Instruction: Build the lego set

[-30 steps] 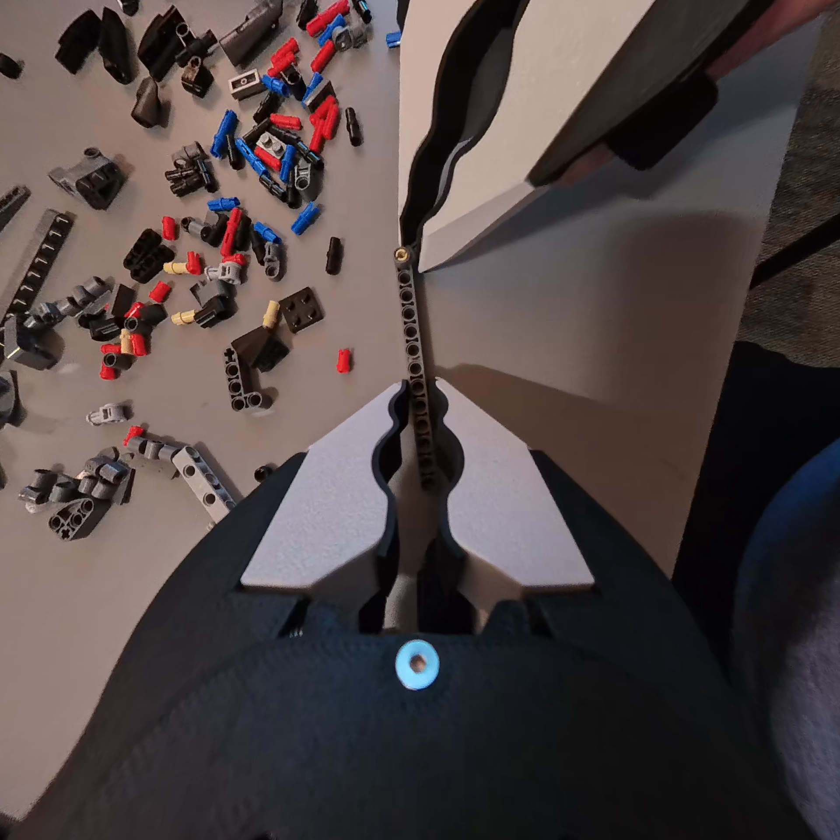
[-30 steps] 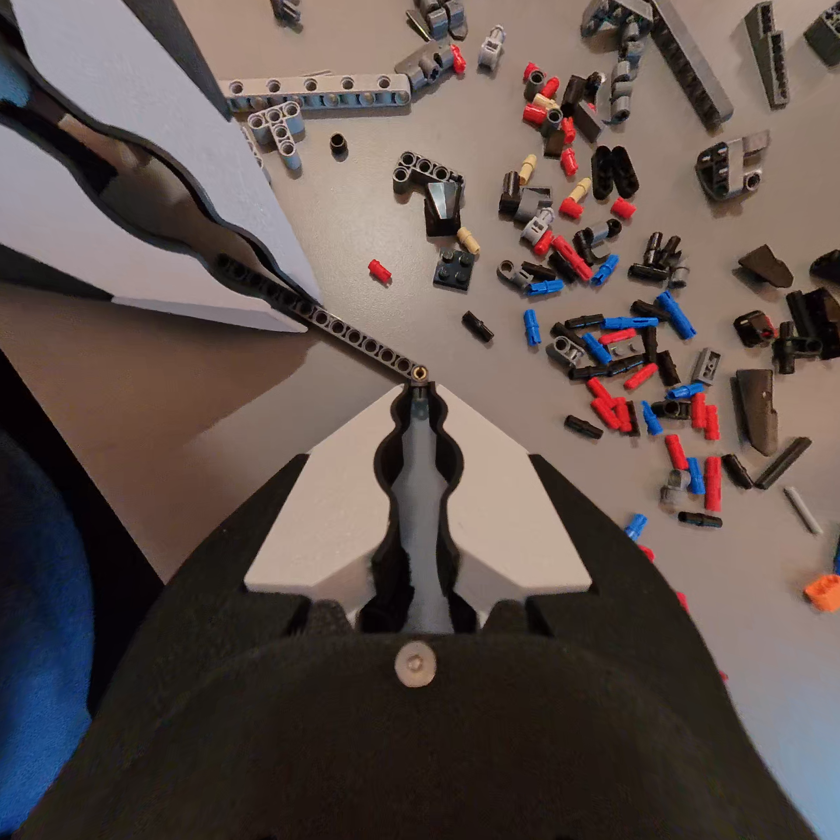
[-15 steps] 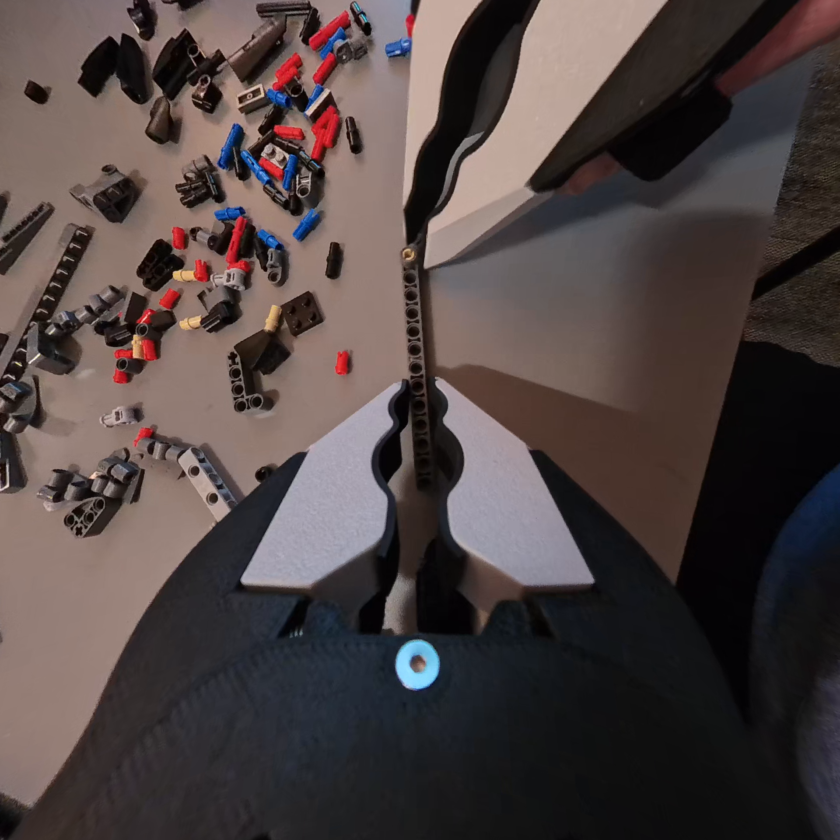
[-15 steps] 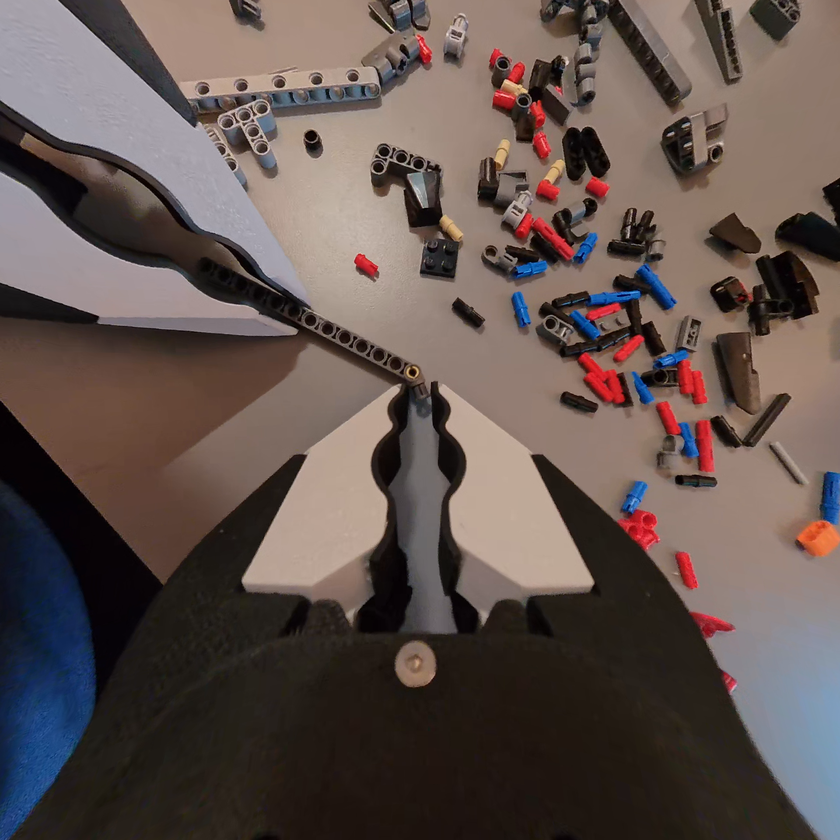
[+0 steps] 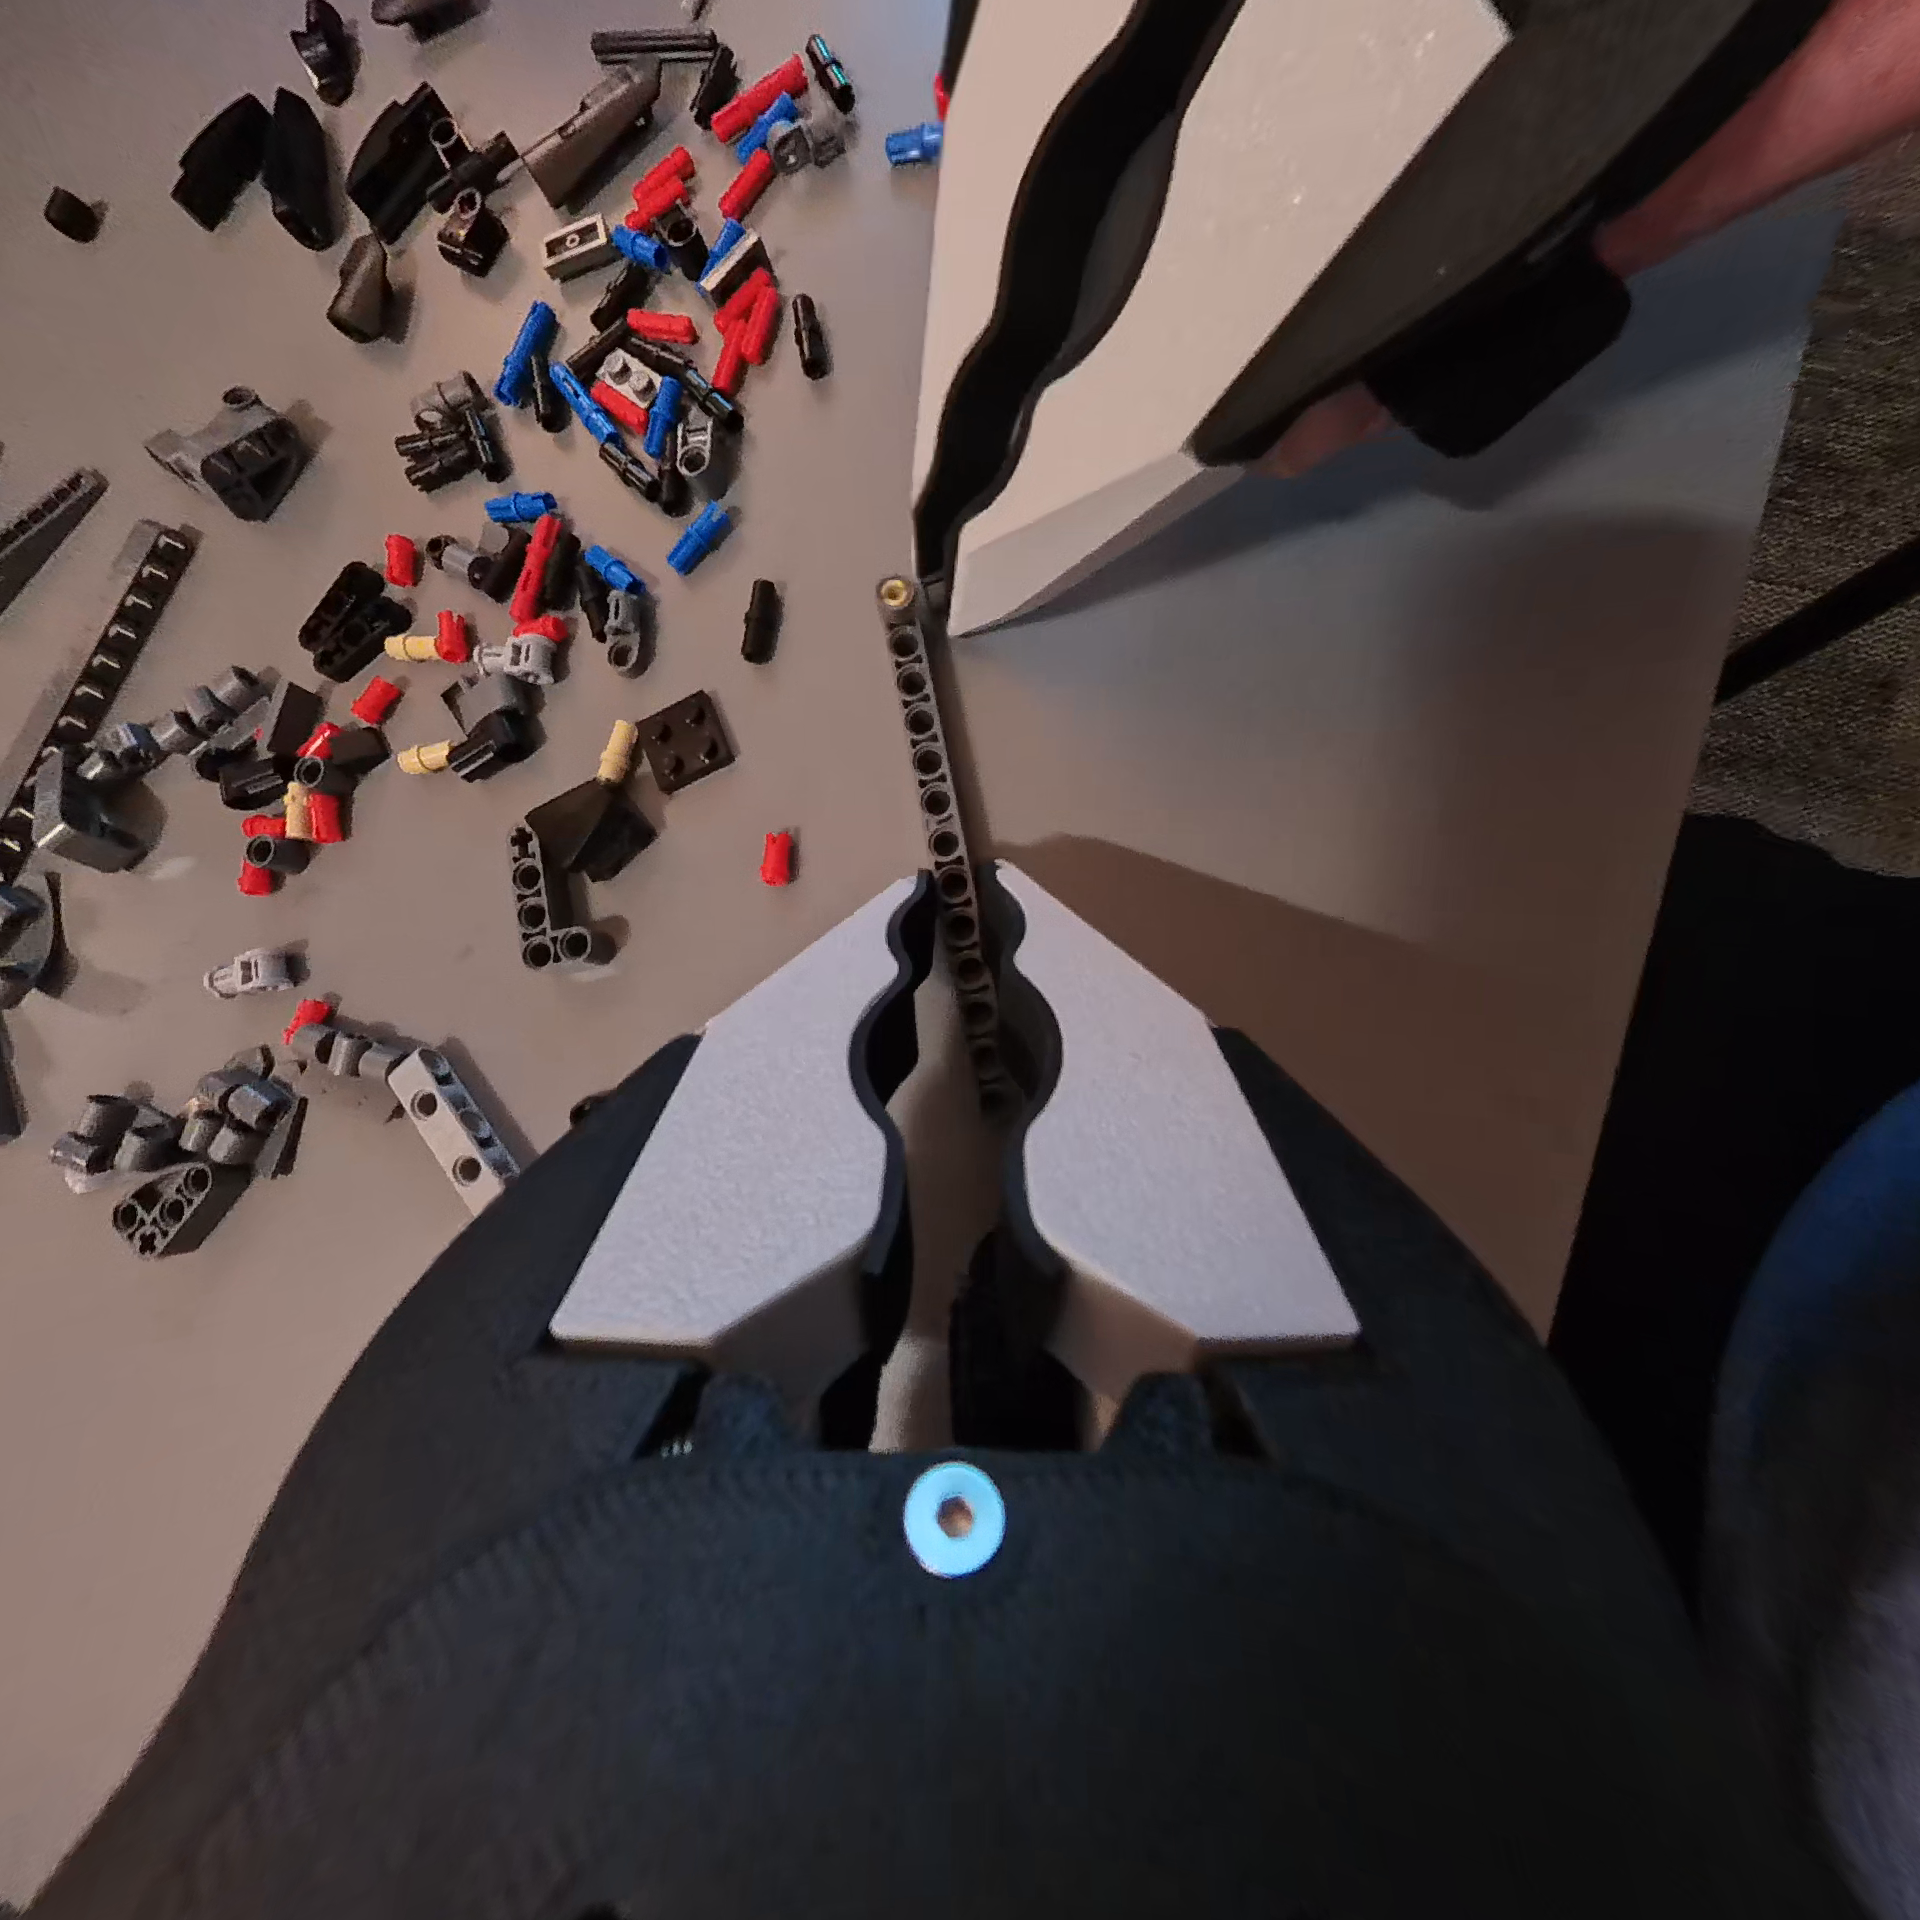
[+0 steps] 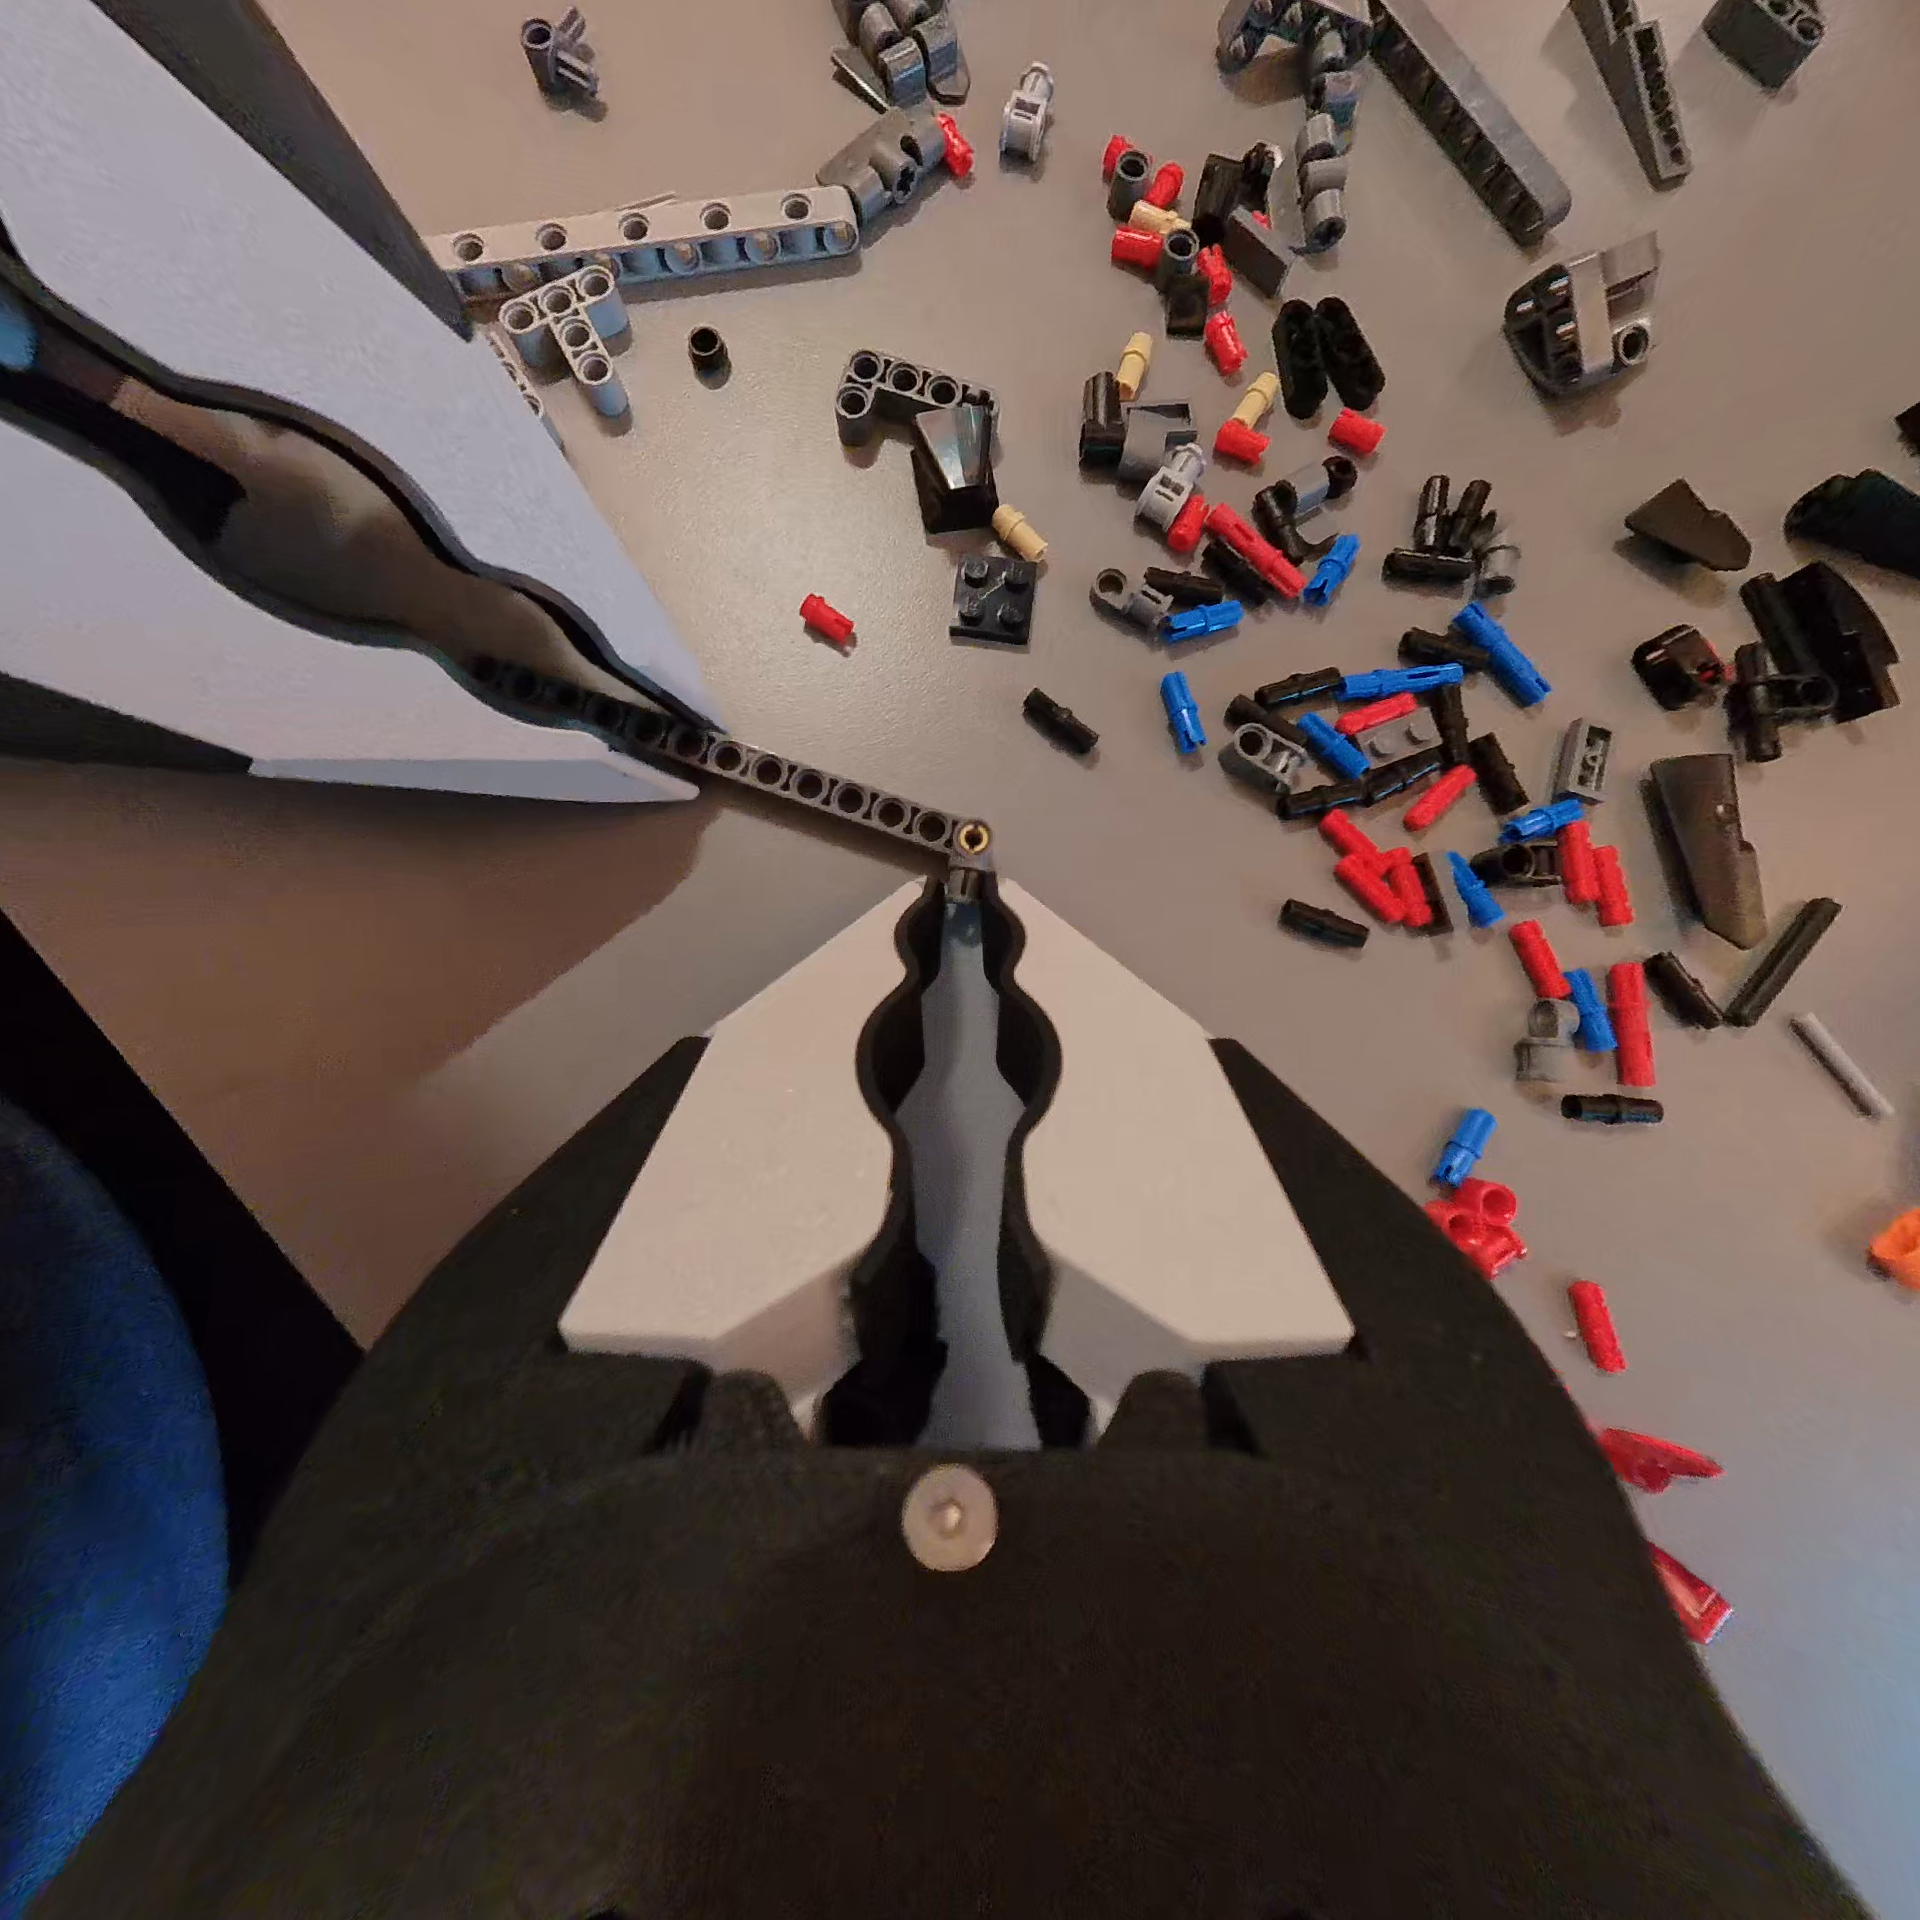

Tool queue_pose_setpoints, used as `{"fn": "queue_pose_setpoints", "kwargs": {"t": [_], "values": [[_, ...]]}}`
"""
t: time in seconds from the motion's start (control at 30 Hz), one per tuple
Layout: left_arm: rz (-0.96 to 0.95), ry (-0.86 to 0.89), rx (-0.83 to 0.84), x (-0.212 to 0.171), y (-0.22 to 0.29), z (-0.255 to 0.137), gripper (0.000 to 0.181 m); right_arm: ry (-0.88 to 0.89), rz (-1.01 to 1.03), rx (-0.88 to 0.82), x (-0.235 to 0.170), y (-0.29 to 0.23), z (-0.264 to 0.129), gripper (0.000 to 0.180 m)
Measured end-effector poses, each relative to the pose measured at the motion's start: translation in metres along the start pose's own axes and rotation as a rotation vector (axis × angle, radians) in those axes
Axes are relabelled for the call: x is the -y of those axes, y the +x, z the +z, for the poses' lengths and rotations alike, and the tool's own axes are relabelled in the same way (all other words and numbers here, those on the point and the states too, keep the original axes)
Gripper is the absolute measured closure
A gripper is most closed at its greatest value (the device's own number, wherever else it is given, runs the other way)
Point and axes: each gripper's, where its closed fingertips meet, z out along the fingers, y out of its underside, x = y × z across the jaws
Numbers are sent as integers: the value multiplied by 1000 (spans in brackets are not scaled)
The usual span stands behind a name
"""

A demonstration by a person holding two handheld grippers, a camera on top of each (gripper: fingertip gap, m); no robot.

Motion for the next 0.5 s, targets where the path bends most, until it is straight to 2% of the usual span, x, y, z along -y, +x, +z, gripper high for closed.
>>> {"fn": "queue_pose_setpoints", "kwargs": {"t": [0.37, 0.5], "values": [[-21, 16, -4, 6, -3, 6, 174, -1, -13, 32, 4, 11, 4, 176], [-48, 49, -43, 9, 0, 2, 167, 19, -13, 32, 6, 10, 0, 164]]}}
